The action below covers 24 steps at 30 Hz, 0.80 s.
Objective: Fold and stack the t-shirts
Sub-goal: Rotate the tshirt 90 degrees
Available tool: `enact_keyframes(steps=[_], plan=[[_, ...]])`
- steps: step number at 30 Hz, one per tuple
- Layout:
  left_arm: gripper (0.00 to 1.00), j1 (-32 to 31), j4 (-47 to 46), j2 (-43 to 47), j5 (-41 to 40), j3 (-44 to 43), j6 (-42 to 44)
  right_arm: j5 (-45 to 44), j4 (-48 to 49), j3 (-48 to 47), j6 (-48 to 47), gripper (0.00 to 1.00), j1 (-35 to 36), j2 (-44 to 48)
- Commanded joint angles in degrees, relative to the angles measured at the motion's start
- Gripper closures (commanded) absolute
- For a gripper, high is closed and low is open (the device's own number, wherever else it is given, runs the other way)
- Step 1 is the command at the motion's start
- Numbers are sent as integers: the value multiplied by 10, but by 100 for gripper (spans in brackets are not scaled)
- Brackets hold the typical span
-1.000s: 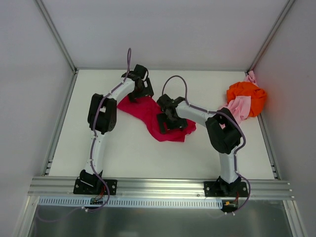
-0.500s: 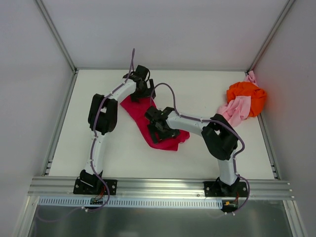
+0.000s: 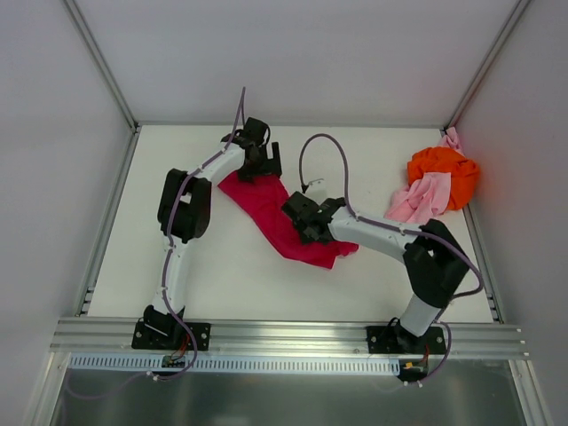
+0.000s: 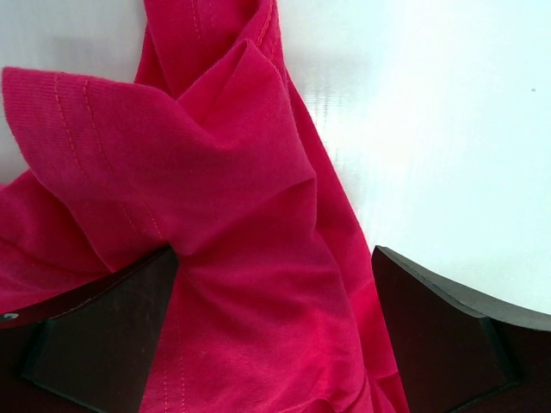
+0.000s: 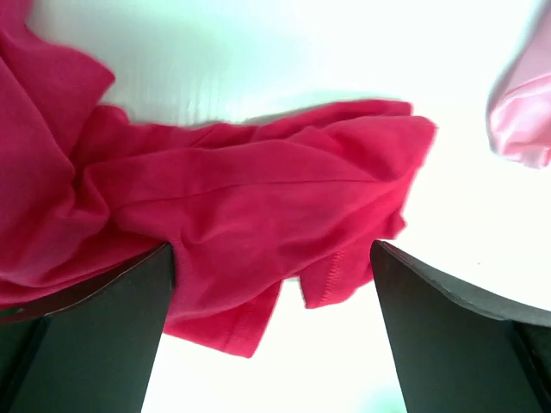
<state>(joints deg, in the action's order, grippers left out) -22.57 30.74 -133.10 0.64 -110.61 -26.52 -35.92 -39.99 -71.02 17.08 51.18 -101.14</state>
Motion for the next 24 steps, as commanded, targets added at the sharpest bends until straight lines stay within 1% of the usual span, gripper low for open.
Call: enact_keyframes(steps=[1,2,4,5,7,10,14,19,24], plan=[[1,-10,-20,-21,56,-5,9,-94,64,58,15,0,6,87],[1,-10,-20,-21,56,-6,7,-100,95,75,16,0,8,122],[1,-11,-37,-12,70,5,5,-109,126,120,7,0,9,157],[1,-11,-69,-4,105,23,4,-101,147,130,-4,0,9,183],[1,-14,-85,-4,131,27,-1,-98,148,133,-6,0,8,196],[1,-29,-82,-16,135,5,-2,-93,119,120,-6,0,9,192],[1,-34,-79,-32,150,-23,-5,-64,120,118,-12,0,8,173],[1,-34,-87,-53,181,-52,-11,-58,99,105,-13,0,10,125],[1,-34,-77,-87,193,-109,-20,-90,65,97,4,0,14,93]])
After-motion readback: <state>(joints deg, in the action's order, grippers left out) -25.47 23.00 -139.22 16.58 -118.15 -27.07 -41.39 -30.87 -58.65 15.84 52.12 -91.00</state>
